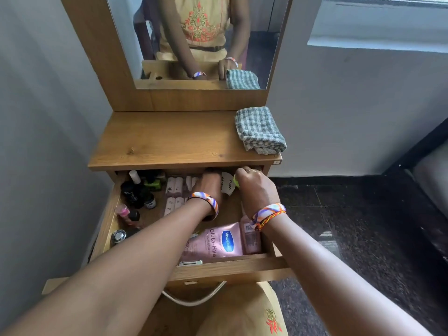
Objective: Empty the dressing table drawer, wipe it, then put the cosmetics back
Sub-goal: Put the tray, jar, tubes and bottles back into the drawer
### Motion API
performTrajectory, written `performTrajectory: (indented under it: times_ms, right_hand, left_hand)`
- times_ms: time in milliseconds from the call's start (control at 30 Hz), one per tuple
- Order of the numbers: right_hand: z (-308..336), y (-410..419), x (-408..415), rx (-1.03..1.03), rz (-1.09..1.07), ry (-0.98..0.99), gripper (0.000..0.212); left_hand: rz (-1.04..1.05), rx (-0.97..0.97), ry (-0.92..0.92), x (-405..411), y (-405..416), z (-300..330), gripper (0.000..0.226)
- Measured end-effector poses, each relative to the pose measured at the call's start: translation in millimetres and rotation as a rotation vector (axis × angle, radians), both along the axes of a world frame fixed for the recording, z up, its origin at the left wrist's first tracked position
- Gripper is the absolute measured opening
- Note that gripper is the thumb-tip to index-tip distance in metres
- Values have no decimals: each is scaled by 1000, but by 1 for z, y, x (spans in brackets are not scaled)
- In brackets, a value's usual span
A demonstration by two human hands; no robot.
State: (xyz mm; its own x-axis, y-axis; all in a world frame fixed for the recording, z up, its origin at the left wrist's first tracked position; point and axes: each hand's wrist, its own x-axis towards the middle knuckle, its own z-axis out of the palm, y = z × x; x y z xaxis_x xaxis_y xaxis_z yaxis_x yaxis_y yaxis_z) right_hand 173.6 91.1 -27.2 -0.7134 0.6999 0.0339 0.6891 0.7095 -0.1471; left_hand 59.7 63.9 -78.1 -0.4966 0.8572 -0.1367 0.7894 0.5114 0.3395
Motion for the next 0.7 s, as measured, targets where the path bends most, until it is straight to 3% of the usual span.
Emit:
performTrajectory:
  times_ms: [267, 433, 567, 700]
  right_hand:
    - [-18, 11, -1, 71, -36, -30, 35]
    - [-26, 18, 1, 207, -13, 119, 27]
    - [-21, 18, 2, 232, -14, 82, 43]
    - [-19, 18, 5, 236, 18, 67, 42]
  left_hand:
    - [-48, -42, 11, 1, 4, -8, 57]
    - [-30, -79, 8, 2, 4, -10, 54]
    - [-52, -70, 105, 6, 2, -9, 50]
    - [-54, -101, 156, 7, 0, -6, 41]
